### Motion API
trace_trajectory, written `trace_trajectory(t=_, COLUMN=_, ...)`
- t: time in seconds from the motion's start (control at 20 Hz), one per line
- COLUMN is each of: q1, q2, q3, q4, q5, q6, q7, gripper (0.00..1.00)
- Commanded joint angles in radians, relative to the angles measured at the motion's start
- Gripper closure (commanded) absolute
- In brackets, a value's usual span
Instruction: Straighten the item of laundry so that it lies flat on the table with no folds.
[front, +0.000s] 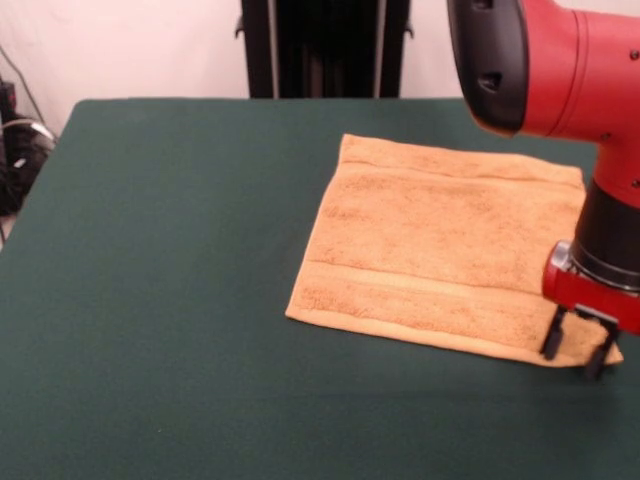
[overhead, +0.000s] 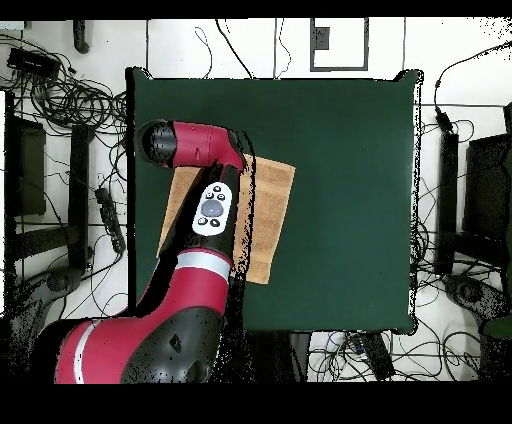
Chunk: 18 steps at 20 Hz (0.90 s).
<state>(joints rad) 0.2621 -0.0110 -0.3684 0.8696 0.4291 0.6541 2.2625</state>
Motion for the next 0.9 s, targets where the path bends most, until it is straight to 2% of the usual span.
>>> trace_trajectory(t=0.05, q1=0.022, q2=0.011, q3=0.017, q4=-0.043, q5=-0.003, q6=0.035, q7=0.200, gripper=0.00)
trace_trajectory(t=0.3, q1=0.017, q2=0.007, q3=0.026, q4=-0.031, q5=-0.005, q6=0.004, q7=0.195, gripper=0.00)
trace_trajectory(t=0.55, q1=0.007, q2=-0.006, q3=0.015, q4=-0.041, q5=0.006, q6=0.028, q7=0.218, gripper=0.00)
trace_trajectory(t=0.9, q1=-0.036, q2=-0.098, q3=0.012, q4=-0.006, q5=-0.006, q6=0.061, q7=0.168, gripper=0.00)
